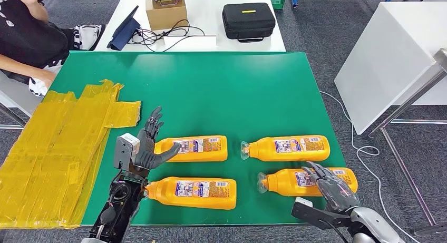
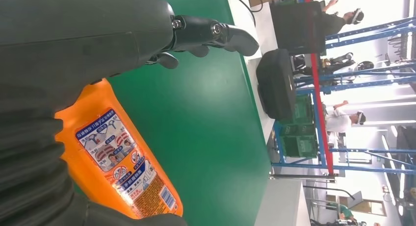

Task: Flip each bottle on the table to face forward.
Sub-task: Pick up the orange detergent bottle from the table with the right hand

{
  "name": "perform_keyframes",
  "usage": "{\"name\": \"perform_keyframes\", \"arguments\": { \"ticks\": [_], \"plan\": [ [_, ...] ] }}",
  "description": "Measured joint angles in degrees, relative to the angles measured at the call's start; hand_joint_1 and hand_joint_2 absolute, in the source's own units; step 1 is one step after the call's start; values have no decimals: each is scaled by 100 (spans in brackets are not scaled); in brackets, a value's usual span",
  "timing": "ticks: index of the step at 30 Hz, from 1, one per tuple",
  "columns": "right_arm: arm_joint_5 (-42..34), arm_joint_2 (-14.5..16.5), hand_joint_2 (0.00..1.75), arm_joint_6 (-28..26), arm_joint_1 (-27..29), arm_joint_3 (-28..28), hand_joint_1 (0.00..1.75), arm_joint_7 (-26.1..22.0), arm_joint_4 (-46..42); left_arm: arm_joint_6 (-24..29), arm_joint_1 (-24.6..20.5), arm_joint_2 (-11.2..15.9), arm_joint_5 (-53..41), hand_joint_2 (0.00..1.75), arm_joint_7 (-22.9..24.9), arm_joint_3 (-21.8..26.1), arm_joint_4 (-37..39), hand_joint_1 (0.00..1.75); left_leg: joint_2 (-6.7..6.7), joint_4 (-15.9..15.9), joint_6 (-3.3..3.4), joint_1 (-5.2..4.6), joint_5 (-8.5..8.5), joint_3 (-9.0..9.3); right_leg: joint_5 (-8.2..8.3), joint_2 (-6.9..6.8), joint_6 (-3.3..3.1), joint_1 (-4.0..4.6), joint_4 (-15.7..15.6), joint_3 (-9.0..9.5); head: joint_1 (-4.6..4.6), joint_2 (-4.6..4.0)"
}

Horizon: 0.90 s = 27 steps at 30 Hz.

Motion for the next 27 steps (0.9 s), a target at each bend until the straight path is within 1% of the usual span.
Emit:
{"name": "perform_keyframes", "arguments": {
  "ticks": [8, 16, 21, 27],
  "plan": [
    [183, -10, 175, -114, 0, -149, 0, 148, 80, 11, -24, 0, 7, 175, 1, 0, 71, 0, 0, 0, 0, 0, 0, -1, 0, 0, 0, 0, 1, 0, -1, 0],
    [313, 6, 175, -184, -14, -211, 0, 192, 181, 24, -31, -1, 7, 175, 1, 0, 134, 0, 0, 0, 0, 0, 0, -2, 0, 0, 0, 0, 1, -1, -1, 0],
    [473, 105, 175, -455, -76, -305, 0, 208, 219, 30, -40, -2, 0, 175, -7, 6, 195, 0, 1, 0, 0, 0, 0, -2, 0, 0, 0, 0, 1, -1, -2, 0],
    [563, 240, 175, -572, -157, -412, 0, 208, 216, 45, -45, -7, -9, 175, -32, 16, 265, 0, 0, 0, 0, 0, 1, -3, 0, 0, 0, 0, 1, -1, -1, 0]
  ]
}}
